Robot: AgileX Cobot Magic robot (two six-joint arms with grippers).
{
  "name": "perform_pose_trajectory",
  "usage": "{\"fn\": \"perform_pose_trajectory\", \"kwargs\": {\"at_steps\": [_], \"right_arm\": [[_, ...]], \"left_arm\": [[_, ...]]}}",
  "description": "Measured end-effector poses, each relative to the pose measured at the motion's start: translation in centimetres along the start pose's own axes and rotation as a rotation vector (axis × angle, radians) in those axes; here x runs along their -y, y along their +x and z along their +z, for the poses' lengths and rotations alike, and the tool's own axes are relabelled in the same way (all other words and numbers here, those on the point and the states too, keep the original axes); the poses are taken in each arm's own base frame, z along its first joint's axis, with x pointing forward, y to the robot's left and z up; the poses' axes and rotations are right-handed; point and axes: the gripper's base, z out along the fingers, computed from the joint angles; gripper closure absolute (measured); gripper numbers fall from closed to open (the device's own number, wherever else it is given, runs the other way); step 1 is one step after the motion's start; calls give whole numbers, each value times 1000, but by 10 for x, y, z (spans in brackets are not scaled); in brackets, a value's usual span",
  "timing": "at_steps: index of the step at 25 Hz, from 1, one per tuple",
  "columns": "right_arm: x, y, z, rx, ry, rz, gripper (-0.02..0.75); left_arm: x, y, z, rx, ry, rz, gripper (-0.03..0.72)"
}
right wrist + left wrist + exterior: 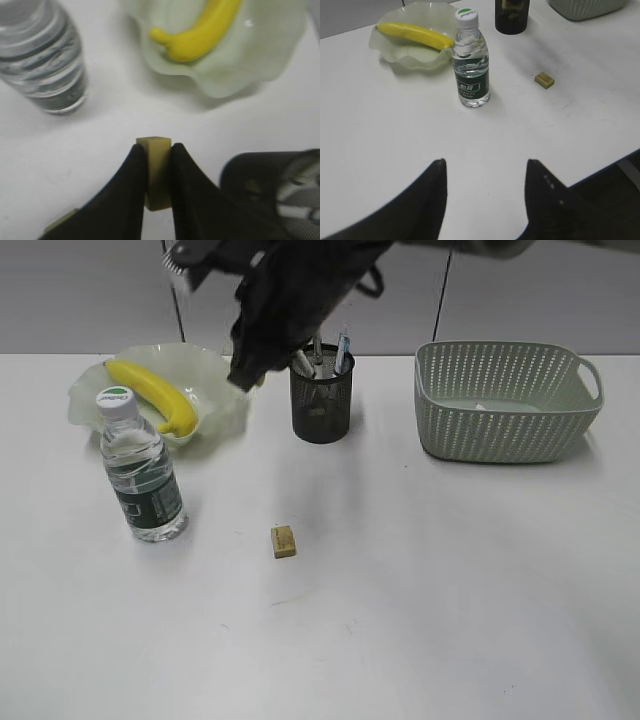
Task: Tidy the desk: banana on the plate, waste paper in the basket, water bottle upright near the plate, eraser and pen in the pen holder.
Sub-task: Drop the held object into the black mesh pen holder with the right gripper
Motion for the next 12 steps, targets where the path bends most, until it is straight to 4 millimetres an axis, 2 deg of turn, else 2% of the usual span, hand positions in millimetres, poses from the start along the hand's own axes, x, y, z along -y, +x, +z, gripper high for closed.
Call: {"fn": "perform_pose_trajectory", "kwargs": {"at_steps": [3, 5, 8, 12], "right_arm": [[32, 0, -30, 76, 106, 78, 618], [57, 7, -43, 120, 176, 156, 618], [86, 20, -50, 178, 247, 258, 618], [103, 28, -41, 250, 298, 327, 618]], "left_arm": [[0, 0, 0, 0, 0, 0, 311], [0, 0, 0, 0, 0, 0, 311], [0, 0, 0, 0, 0, 0, 311], [0, 0, 0, 0, 0, 0, 311]]}}
